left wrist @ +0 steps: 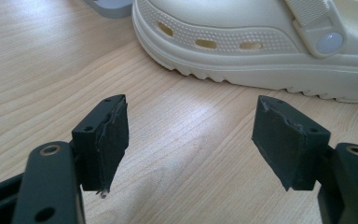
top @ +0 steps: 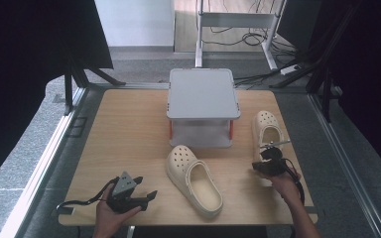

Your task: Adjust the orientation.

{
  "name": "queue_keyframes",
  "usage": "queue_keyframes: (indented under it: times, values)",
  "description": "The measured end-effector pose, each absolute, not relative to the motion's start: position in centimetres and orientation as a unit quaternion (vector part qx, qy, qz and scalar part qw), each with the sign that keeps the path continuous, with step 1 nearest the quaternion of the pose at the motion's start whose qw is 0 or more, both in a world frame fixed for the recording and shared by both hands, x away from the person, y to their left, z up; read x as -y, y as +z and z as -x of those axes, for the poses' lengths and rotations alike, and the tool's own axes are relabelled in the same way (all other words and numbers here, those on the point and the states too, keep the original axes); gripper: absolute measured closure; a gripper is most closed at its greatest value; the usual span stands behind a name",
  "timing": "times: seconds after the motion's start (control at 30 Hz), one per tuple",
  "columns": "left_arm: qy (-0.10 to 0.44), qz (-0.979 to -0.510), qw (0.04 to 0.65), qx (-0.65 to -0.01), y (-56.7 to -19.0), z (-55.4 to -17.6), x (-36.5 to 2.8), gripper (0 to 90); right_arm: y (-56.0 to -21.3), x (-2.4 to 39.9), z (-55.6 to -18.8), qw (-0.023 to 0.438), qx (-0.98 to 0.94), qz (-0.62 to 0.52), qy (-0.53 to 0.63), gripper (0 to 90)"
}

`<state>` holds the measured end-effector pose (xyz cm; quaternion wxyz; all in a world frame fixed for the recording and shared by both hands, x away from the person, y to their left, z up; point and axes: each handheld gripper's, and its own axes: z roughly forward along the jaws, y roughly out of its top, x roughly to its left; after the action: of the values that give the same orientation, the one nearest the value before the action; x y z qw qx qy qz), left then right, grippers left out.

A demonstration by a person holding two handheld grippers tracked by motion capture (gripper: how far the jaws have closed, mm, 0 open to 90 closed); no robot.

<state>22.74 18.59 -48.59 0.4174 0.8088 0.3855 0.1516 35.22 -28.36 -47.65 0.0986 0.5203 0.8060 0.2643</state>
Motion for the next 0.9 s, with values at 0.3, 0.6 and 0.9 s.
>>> queue_keyframes:
  times: [0.3, 0.6, 0.9]
  values:
    - [0.153, -0.808, 0.417, -0.386, -48.5, -22.7, -18.6, 27.6, -47.3, 31.2, -34.8, 0.093, -0.811, -0.523, 0.246, 89.8]
    - [0.152, -0.809, 0.415, -0.387, -48.6, -22.8, -18.6, 27.6, -47.3, 33.3, -34.5, 0.098, -0.809, -0.526, 0.243, 88.6]
    - [0.15, -0.81, 0.415, -0.386, -48.6, -22.8, -18.5, 27.5, -44.3, 32.8, -34.0, 0.105, -0.814, -0.491, 0.292, 78.5]
